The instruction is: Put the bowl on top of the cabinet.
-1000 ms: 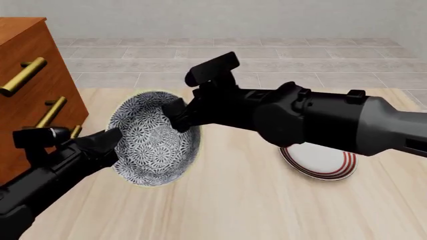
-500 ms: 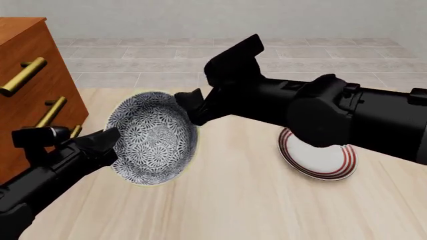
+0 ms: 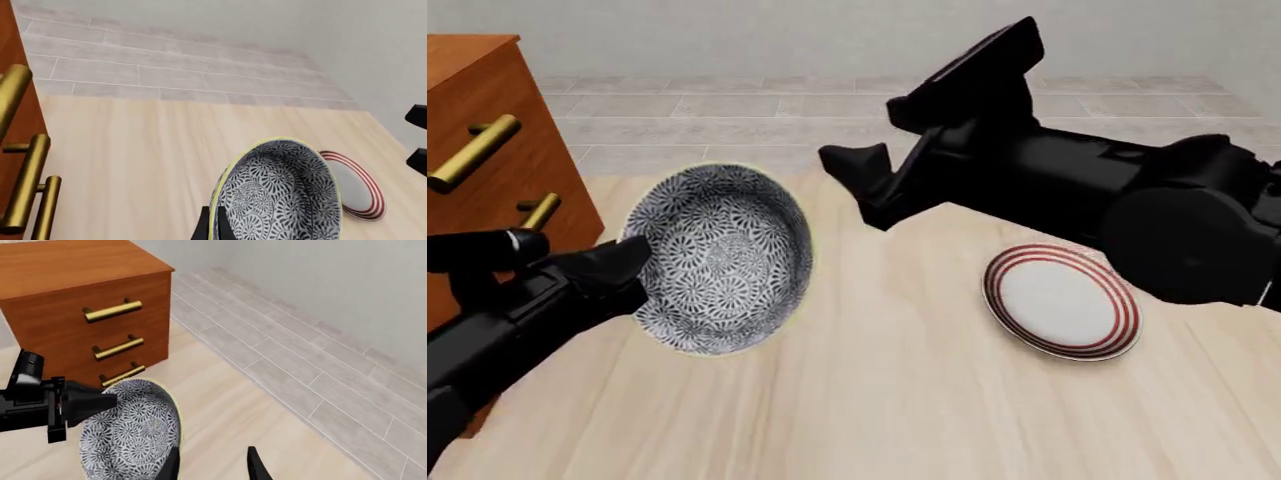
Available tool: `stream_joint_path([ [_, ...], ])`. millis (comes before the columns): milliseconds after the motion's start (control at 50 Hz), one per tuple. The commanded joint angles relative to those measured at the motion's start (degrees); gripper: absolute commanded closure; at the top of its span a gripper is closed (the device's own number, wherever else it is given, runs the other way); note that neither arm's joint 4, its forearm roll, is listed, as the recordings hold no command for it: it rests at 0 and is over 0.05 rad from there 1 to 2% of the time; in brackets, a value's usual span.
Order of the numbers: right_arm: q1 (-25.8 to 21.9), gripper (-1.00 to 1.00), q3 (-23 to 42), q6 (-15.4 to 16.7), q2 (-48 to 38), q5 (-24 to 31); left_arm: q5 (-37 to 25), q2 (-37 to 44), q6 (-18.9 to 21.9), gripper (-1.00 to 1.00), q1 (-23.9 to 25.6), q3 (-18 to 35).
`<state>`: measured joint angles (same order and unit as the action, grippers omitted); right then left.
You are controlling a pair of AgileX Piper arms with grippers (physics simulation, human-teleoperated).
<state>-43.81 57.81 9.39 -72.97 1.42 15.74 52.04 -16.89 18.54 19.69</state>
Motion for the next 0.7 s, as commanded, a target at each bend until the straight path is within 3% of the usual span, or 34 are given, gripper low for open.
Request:
stream_joint_path([
  [20, 1.3, -1.00, -0.2, 0.4, 2.3, 0.3, -7.4, -4.8, 2.8, 1.00, -1.7, 5.1],
  [320, 0.2, -1.00, -1.2, 0.9, 4.2, 0.8, -15.3, -8.6, 5.9, 1.00, -3.4, 12.4],
  [700, 0.4, -1.00, -1.8, -1.7, 0.6, -1.1, -25.7, -13.9, 8.6, 1.00, -3.4, 22.1],
])
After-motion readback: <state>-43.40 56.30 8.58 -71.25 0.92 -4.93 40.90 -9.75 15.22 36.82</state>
